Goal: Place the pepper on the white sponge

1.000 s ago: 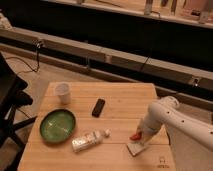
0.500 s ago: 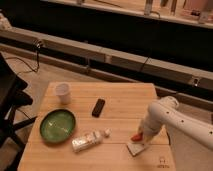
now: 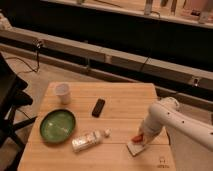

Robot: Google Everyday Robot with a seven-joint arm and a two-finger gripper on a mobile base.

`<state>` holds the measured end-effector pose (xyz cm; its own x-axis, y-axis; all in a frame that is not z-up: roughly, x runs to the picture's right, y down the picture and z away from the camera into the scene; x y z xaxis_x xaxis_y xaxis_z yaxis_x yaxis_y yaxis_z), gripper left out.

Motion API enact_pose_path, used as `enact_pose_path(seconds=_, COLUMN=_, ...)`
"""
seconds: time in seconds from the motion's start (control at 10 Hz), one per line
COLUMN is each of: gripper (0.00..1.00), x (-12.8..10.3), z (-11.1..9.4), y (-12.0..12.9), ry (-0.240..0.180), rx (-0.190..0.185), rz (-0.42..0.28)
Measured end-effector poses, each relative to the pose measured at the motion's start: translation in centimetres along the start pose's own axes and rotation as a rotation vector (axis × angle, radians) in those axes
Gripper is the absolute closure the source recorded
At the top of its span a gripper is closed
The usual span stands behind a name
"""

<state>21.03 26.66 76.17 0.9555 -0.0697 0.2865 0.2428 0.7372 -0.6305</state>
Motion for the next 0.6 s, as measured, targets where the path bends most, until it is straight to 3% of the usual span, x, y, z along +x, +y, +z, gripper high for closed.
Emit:
enact_pose_path(seconds=0.1, gripper=0.39, x=-0.02, z=-0.01, y=0.09, ry=0.001, rx=-0.001, rz=-0.001)
enact_pose_path(seconds=0.2, gripper=0.36, x=-0.07, z=-0.03, y=0.16, ry=0.001, rx=-0.001, rz=-0.002)
enact_pose_path(seconds=0.6, gripper=0.36, x=0.08, z=-0.07, y=-0.01, ry=-0.001, rx=0.002, rz=0.002)
